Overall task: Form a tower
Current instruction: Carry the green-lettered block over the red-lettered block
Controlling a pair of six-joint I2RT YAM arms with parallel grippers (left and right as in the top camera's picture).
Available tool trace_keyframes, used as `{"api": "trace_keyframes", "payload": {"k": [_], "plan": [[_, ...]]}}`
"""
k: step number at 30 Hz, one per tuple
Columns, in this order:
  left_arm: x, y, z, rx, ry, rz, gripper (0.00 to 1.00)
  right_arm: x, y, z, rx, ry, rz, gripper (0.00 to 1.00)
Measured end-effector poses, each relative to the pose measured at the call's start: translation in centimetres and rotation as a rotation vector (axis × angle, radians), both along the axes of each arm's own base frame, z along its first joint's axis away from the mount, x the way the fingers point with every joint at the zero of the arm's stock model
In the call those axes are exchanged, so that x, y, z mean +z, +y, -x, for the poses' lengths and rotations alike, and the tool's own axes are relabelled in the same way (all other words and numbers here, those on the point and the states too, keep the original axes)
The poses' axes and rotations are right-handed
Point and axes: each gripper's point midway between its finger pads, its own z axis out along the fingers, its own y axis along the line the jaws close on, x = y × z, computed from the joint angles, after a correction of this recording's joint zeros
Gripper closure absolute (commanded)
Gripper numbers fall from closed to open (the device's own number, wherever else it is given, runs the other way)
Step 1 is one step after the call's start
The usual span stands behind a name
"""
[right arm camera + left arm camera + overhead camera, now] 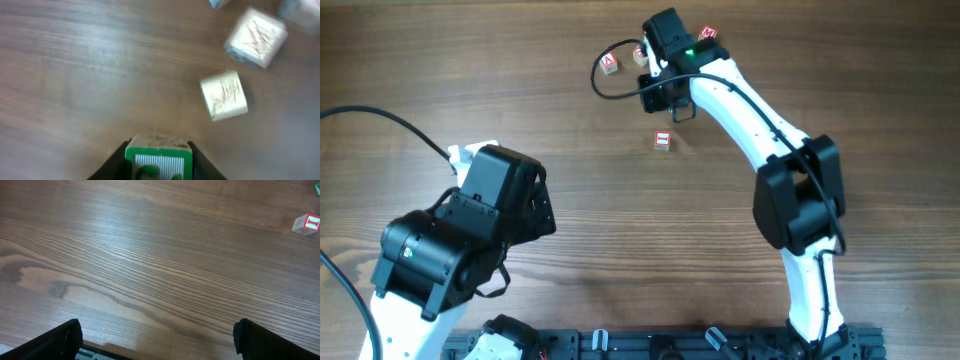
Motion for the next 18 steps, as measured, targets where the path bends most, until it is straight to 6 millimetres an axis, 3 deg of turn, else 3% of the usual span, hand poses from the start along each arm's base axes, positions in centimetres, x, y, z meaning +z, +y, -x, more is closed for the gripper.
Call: {"api": "trace_keyframes", "payload": {"k": [5, 8, 18], "plan": [[0.0, 0.0, 0.0, 0.000, 0.000, 0.000, 0.00, 0.3, -1.5, 2.6, -0.228, 0.137, 0.006, 0.80], [0.0, 0.0, 0.0, 0.000, 0.000, 0.000, 0.00, 0.2, -2.0, 3.0, -0.300, 0.157, 0.022, 0.80], [0.0, 0.0, 0.0, 0.000, 0.000, 0.000, 0.00, -0.3, -0.7, 4.2, -0.398, 0.055, 0.152, 0.79]]}}
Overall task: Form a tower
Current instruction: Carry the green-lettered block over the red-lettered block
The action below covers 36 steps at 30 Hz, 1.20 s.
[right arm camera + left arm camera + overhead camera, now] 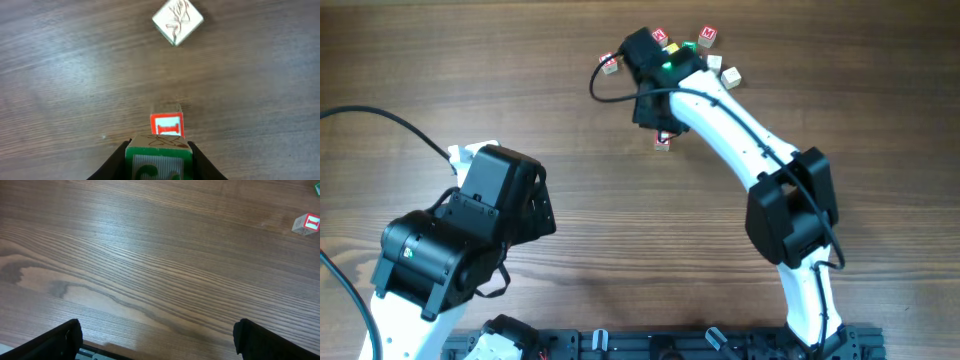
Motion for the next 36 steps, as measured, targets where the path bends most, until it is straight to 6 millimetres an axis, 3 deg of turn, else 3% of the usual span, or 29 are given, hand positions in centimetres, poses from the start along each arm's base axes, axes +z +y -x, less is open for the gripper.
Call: {"api": "trace_keyframes", "payload": {"k": [10, 19, 23, 25, 27, 29, 31, 36], "plan": [[0.0, 0.0, 0.0, 0.000, 0.000, 0.000, 0.00, -3.2, -0.1, -0.4, -0.006, -0.075, 0.058, 0.79], [0.0, 0.0, 0.0, 0.000, 0.000, 0.000, 0.00, -3.3, 0.3, -0.3, 0.132, -0.062, 0.077, 0.80], [0.0, 0.0, 0.0, 0.000, 0.000, 0.000, 0.00, -3.6, 0.0, 0.7, 0.159, -0.014, 0.085, 0.82], [0.0, 0.0, 0.0, 0.000, 0.000, 0.000, 0.00, -3.1, -0.3, 1.2, 0.164, 0.000, 0.090, 0.82], [0.0, 0.0, 0.0, 0.000, 0.000, 0.000, 0.00, -1.3, -0.1, 1.1, 0.166, -0.036, 0.067, 0.82], [0.0, 0.0, 0.0, 0.000, 0.000, 0.000, 0.00, 1.4, 0.8, -0.1, 0.188, -0.126, 0.018, 0.82], [0.0, 0.0, 0.0, 0.000, 0.000, 0.000, 0.00, 2.3, 1.6, -1.2, 0.200, -0.199, -0.018, 0.84], [0.0, 0.0, 0.0, 0.000, 0.000, 0.000, 0.00, -1.3, 0.3, 0.8, 0.204, -0.116, 0.021, 0.85]]}}
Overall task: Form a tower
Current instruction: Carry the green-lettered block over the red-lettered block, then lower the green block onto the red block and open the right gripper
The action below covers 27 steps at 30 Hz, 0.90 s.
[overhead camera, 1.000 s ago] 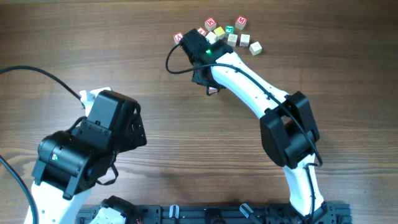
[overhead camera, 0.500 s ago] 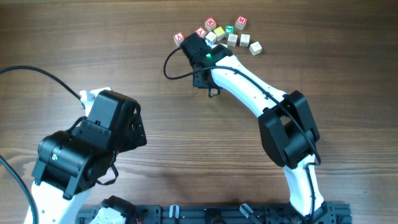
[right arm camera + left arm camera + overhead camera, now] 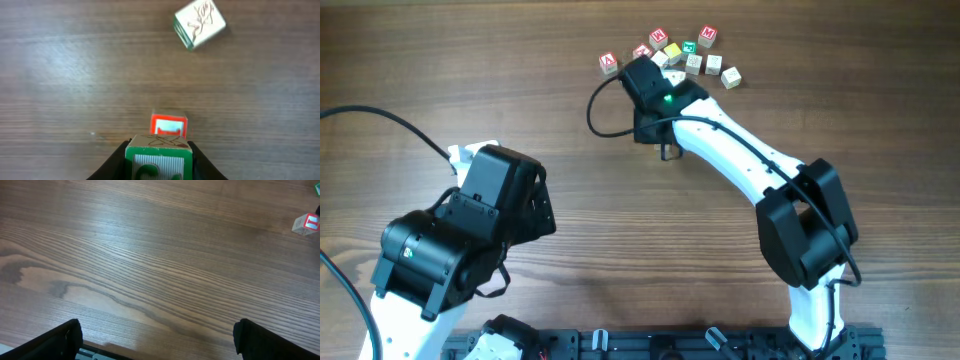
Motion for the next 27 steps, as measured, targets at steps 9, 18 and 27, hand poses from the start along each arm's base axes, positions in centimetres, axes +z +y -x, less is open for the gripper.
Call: {"api": "trace_keyframes", "payload": {"k": [9, 18, 27], "plan": [[0.0, 0.0, 0.0, 0.000, 0.000, 0.000, 0.00, -0.3, -0.6, -1.1, -0.013, -0.011, -0.037, 0.75], [0.0, 0.0, 0.0, 0.000, 0.000, 0.000, 0.00, -1.5, -1.1, -1.0, 0.009, 0.029, -0.082, 0.74], [0.0, 0.0, 0.0, 0.000, 0.000, 0.000, 0.00, -2.6, -1.0, -0.2, 0.024, 0.047, -0.077, 0.74]]}}
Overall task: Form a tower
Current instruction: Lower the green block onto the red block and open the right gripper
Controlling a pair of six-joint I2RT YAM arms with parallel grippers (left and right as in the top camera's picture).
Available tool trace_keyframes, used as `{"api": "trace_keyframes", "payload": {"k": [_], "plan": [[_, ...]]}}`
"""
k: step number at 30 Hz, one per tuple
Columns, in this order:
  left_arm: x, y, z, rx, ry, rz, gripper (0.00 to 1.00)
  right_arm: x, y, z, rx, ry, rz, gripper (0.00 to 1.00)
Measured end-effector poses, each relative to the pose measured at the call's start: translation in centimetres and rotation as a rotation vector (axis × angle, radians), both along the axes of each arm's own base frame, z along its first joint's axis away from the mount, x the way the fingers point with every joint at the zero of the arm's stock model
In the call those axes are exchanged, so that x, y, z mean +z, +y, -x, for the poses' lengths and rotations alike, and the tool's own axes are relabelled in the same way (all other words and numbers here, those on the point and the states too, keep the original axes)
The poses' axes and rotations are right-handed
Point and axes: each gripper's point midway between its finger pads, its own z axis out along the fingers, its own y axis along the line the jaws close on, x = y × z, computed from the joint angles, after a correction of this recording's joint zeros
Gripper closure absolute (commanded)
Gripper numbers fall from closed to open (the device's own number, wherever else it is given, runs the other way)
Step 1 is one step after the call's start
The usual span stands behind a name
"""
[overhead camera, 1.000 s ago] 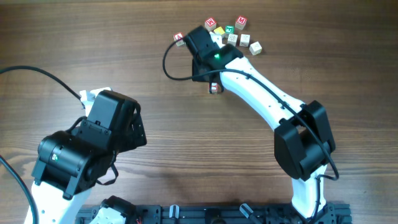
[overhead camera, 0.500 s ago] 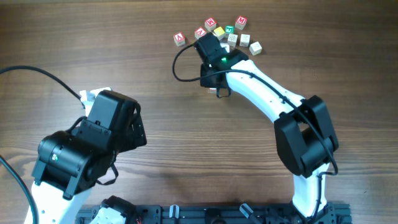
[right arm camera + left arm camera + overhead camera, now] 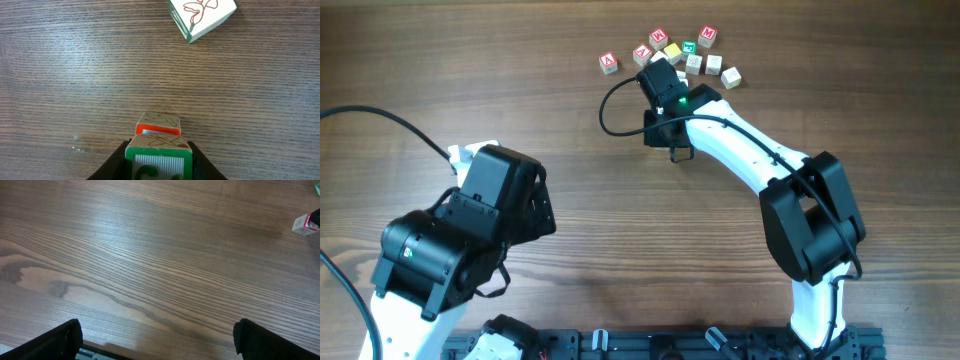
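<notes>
My right gripper (image 3: 159, 162) is shut on a green-faced wooden block (image 3: 159, 159), seen at the bottom of the right wrist view. Just beyond and below it a red-faced block (image 3: 158, 124) stands alone on the table, partly covered by the green one. Overhead, the right gripper (image 3: 672, 140) hides both blocks. The red block (image 3: 304, 224) also shows at the right edge of the left wrist view, with the dark right gripper beside it. My left gripper (image 3: 157, 337) is open over bare wood, far from any block.
A cluster of several lettered blocks (image 3: 670, 50) lies at the far side of the table. One of them, green-edged with a drawn figure (image 3: 201, 17), sits beyond the red block. The left arm's bulk (image 3: 460, 235) fills the near left.
My right gripper, still holding the green block, has come lower and closer over the red block, which now shows larger and half hidden beneath it. The left arm has not moved.
The right gripper held the green block near the cluster of blocks. Then it stood by the lone red block, away from the cluster. It stayed lined up there, and now the green block sits close above the red one.
</notes>
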Motion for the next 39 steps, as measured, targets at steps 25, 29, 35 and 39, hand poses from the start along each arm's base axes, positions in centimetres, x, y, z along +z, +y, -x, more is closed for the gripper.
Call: {"api": "trace_keyframes", "payload": {"k": [25, 29, 35, 39], "plan": [[0.00, 0.00, 0.00, 0.000, 0.000, 0.000, 0.00, 0.16, 0.58, 0.23, -0.056, -0.045, 0.041, 0.60], [0.00, 0.00, 0.00, 0.000, 0.000, 0.000, 0.00, 0.20, 0.46, 0.12, -0.062, -0.051, 0.046, 0.59], [0.00, 0.00, 0.00, 0.000, 0.000, 0.000, 0.00, 0.27, 0.45, -0.05, -0.066, -0.060, 0.047, 0.71], [0.00, 0.00, 0.00, 0.000, 0.000, 0.000, 0.00, 0.34, 0.37, -0.21, -0.071, -0.068, 0.051, 0.72]]}}
